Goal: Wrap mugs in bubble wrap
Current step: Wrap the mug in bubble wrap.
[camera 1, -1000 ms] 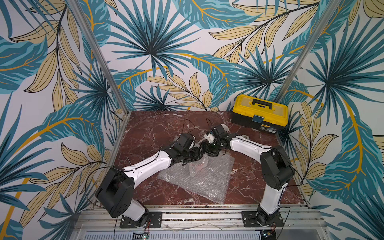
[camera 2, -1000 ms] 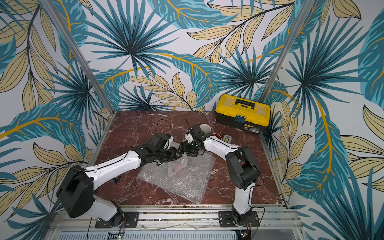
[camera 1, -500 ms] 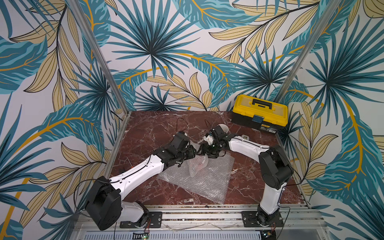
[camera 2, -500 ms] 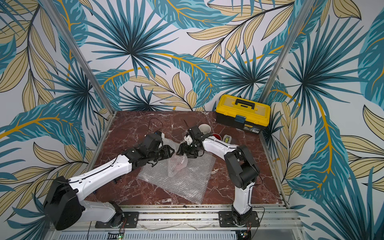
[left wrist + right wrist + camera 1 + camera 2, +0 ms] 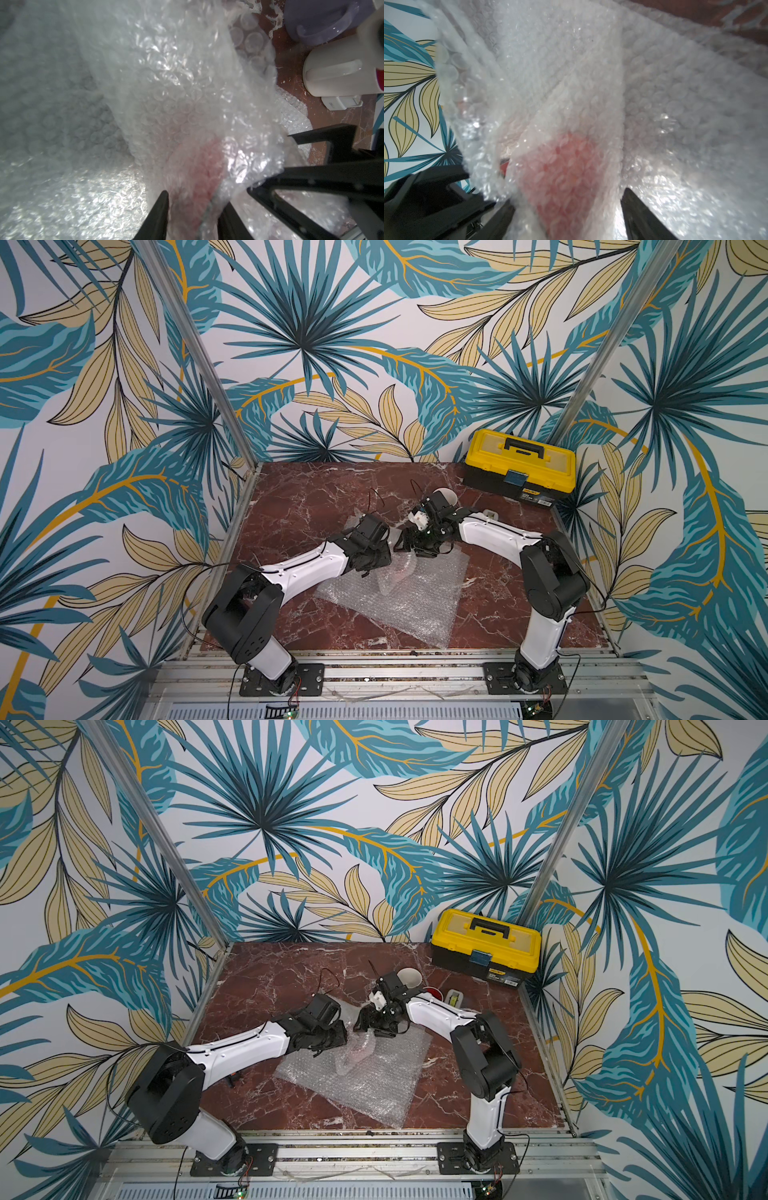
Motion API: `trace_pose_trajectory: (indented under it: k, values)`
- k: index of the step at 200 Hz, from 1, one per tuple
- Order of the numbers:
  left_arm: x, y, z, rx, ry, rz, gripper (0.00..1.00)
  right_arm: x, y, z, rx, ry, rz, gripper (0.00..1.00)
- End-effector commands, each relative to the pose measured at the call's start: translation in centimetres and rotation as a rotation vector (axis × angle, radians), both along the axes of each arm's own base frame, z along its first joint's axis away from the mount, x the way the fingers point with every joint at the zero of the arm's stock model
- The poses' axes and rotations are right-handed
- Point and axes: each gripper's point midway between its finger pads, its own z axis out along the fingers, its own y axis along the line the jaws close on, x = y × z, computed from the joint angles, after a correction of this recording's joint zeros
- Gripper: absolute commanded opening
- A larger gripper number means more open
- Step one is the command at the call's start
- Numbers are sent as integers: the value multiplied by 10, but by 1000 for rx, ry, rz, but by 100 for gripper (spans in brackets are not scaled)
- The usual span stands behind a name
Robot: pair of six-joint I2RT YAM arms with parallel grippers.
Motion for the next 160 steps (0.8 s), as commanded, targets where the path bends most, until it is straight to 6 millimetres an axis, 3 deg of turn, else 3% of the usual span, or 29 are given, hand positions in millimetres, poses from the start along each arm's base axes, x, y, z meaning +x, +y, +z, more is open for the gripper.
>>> trace_pose_trajectory:
  k: [1, 20, 58, 111, 160]
  values:
    - [-2, 2, -6, 16, 17, 6, 38, -2, -11, 23, -8, -86, -30, 78]
    - [-1, -1, -4, 10, 15, 3, 38, -10, -15, 27, -6, -102, -46, 82]
    - [0, -4, -4, 6, 14, -6, 38, -28, -7, 16, -1, -72, -41, 90]
    - [-1, -6, -6, 4, 19, -6, 38, -28, 15, 2, 50, -38, -31, 92]
    - [0, -5, -2, -4, 8, 1, 38, -29, 4, -36, -70, 19, -58, 90]
